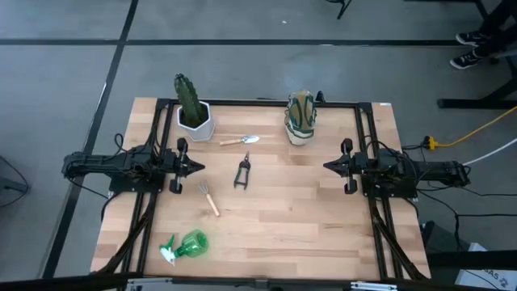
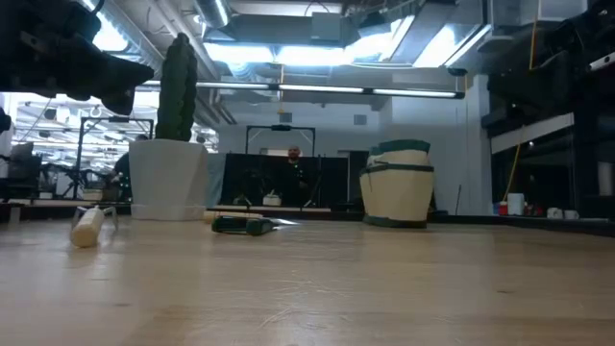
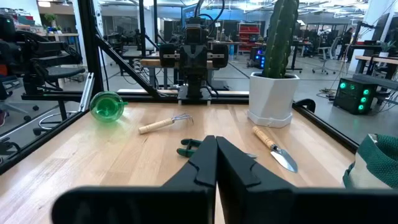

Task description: Pick & Place Garden tools in Gardening bag

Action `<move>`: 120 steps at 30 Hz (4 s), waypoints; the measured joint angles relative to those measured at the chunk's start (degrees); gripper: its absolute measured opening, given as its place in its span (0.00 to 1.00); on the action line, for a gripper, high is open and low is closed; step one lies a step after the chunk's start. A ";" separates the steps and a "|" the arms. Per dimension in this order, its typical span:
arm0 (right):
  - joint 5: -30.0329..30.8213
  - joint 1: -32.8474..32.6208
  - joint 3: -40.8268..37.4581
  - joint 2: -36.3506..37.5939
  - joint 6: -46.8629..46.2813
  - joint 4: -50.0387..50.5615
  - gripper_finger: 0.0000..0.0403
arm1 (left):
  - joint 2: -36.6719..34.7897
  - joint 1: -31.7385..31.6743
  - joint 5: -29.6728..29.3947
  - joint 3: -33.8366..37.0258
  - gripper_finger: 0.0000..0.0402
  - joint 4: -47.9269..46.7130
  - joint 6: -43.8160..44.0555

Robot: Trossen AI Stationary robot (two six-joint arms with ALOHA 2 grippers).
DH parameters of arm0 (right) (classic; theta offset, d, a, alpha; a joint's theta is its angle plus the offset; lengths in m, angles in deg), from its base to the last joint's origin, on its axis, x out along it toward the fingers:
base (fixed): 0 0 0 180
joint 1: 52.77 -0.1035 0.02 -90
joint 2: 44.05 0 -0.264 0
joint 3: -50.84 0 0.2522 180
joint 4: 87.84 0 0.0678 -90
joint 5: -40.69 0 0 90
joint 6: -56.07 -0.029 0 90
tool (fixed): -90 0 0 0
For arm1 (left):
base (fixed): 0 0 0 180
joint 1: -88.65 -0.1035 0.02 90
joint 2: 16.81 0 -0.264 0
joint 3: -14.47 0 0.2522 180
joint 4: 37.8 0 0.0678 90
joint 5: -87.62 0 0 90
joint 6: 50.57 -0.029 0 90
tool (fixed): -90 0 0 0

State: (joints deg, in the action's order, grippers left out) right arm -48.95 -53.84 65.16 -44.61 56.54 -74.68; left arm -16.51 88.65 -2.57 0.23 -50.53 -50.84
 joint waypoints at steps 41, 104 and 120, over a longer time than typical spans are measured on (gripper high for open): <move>3.98 0.00 0.00 -0.45 3.67 -19.98 0.02 | -0.01 0.00 0.01 0.02 0.03 0.00 -0.01; 0.68 10.81 64.28 -92.14 31.91 6.11 0.02 | 0.00 -0.01 -0.17 0.00 0.03 0.01 -0.02; 1.08 13.84 64.87 -98.81 34.51 4.46 0.02 | -0.01 -0.01 -0.19 0.02 0.03 0.01 -0.01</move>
State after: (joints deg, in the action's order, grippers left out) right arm -47.87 -40.00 130.03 -143.42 91.05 -70.23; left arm -16.52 88.64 -2.76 0.24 -50.52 -50.85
